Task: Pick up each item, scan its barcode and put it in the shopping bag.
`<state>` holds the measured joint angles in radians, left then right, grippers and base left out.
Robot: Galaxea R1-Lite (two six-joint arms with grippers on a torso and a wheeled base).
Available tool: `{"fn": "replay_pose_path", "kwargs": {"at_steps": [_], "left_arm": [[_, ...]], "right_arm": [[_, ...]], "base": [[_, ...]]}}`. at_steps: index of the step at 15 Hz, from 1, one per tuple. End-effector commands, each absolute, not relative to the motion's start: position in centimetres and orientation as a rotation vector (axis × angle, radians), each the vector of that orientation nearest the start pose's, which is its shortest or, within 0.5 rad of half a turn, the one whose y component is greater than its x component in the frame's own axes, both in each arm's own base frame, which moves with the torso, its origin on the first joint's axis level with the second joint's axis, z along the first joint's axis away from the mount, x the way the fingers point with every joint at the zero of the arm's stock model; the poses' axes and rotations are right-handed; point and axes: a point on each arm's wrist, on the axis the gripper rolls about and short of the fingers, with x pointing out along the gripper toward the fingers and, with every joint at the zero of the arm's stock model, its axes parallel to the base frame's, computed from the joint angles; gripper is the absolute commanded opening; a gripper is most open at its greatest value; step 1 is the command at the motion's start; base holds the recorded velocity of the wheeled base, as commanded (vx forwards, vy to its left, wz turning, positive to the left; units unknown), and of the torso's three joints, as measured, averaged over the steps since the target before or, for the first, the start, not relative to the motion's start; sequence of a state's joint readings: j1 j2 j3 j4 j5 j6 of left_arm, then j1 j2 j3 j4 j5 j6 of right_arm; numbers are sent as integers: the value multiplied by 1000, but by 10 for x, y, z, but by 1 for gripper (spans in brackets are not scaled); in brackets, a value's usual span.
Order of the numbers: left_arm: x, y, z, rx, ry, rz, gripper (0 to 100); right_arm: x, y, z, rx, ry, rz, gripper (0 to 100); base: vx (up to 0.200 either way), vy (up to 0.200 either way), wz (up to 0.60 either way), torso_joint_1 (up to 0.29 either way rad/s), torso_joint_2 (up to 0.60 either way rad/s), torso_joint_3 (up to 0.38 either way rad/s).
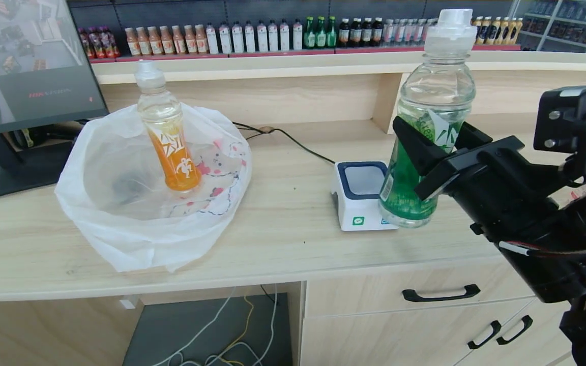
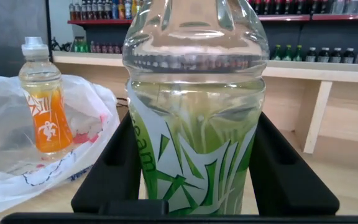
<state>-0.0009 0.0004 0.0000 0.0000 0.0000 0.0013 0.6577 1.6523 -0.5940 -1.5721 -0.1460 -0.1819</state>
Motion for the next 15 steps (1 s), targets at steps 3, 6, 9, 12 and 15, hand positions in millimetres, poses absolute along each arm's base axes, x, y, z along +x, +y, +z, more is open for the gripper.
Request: {"fn": "replay_pose_path", "kwargs": {"at_steps": [3, 6, 9, 12, 15], "left_arm": [[-23, 0, 75, 0, 0, -2, 100], [-23, 0, 75, 0, 0, 0, 100], [-23, 0, 75, 0, 0, 0, 100], [-23, 0, 75, 0, 0, 0, 100], [-23, 0, 75, 0, 0, -2, 100]], "right_arm": [[209, 149, 229, 11, -499, 440, 0], [215, 142, 241, -10, -550, 384, 0], [221, 146, 262, -90, -555, 373, 0], [223, 150, 273, -139, -565, 369, 0], [220, 157, 277, -216, -579, 373, 0]], "base": [[0, 0, 0, 0, 0, 0], [0, 0, 0, 0, 0, 0], [0, 0, 0, 0, 0, 0], [0, 0, 0, 0, 0, 0], [0, 0, 0, 0, 0, 0]]}}
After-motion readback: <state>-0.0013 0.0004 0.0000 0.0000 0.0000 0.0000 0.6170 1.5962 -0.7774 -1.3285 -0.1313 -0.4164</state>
